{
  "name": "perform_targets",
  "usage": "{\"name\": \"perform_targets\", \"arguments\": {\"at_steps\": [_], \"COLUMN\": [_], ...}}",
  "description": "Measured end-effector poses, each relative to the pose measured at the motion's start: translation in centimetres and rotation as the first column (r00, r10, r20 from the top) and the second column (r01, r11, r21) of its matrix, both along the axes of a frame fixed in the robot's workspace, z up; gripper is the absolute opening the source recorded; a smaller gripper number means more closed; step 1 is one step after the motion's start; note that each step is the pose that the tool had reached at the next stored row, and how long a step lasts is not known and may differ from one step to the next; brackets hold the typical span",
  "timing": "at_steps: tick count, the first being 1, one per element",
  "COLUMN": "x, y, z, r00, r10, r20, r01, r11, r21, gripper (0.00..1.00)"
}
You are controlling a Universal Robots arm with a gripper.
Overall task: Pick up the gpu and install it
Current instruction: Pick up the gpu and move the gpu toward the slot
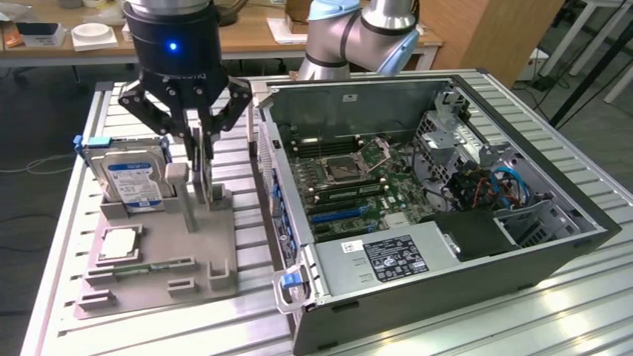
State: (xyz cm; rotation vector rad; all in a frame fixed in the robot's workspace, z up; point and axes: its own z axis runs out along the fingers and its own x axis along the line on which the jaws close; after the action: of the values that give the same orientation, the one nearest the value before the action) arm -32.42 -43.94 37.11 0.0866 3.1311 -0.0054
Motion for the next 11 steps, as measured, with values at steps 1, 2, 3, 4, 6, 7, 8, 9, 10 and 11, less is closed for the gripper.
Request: {"name": "perform_targets", "arguments": {"at_steps": [1, 2, 3, 4, 6, 7, 8, 9, 10, 11], "x": [0.0, 0.1, 0.1, 0.1, 0.1, 0.1, 0.1, 0.1, 0.1, 0.1], "y": [0.04, 0.08, 0.11, 0.14, 0.18, 0.20, 0.21, 0.21, 0.21, 0.21], "z": [0.18, 0.36, 0.57, 0.81, 1.34, 1.60, 1.84, 2.08, 2.33, 2.57], "r00": [1.0000, 1.0000, 1.0000, 1.0000, 1.0000, 1.0000, 1.0000, 1.0000, 1.0000, 1.0000], "r10": [0.000, 0.000, 0.000, 0.000, 0.000, 0.000, 0.000, 0.000, 0.000, 0.000], "r20": [0.0000, 0.0000, 0.0000, 0.0000, -0.0001, 0.0000, 0.0000, 0.0000, 0.0000, 0.0000], "r01": [0.000, 0.000, 0.000, 0.000, 0.000, 0.000, 0.000, 0.000, 0.000, 0.000], "r11": [1.0000, 1.0000, 1.0000, 1.0000, 0.9999, 0.9999, 0.9999, 0.9999, 0.9998, 0.9998], "r21": [0.0025, 0.0050, 0.0069, 0.0082, 0.0110, 0.0130, 0.0148, 0.0169, 0.0190, 0.0210], "gripper": [0.26, 0.26, 0.26, 0.26, 0.26, 0.26, 0.26, 0.26, 0.26, 0.26]}}
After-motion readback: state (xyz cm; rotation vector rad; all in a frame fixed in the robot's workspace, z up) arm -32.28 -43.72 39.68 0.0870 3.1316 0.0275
